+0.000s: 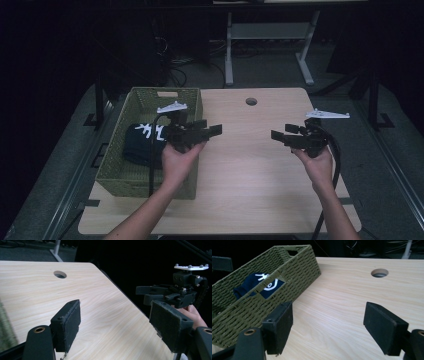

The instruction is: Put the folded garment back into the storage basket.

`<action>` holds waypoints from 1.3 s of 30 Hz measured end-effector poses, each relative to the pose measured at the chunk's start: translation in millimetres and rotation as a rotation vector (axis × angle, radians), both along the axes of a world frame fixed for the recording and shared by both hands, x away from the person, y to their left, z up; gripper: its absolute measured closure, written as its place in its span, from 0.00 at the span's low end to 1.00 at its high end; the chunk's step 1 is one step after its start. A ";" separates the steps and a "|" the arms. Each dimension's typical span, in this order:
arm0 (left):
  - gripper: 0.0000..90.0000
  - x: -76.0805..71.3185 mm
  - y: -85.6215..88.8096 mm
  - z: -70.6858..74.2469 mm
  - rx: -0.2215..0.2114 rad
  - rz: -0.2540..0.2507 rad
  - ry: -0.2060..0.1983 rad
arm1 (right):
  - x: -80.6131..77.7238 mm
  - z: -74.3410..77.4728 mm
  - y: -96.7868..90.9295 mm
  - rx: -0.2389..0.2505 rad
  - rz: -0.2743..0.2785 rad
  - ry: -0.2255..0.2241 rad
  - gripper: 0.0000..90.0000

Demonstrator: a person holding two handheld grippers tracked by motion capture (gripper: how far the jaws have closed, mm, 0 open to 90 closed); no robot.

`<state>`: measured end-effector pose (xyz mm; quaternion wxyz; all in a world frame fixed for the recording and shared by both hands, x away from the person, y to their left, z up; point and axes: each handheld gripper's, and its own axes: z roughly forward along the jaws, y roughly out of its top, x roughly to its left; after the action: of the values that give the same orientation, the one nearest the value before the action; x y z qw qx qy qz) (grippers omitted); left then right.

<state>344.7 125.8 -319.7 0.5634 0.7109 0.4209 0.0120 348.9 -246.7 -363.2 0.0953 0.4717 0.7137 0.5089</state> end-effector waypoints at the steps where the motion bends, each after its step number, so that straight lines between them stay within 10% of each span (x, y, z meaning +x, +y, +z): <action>1: 0.27 0.3 -2.0 -0.7 0.002 -0.005 0.001 | -0.7 -0.6 -2.2 -0.003 -0.004 0.000 0.26; 39: 0.27 -18.7 -75.6 -30.0 0.036 -0.116 -0.021 | -32.4 -45.0 -69.8 0.006 -0.101 0.063 0.26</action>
<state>326.1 50.2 -349.7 0.5547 0.7438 0.3729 -0.0057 316.5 -316.4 -408.2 0.0969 0.5231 0.6903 0.4903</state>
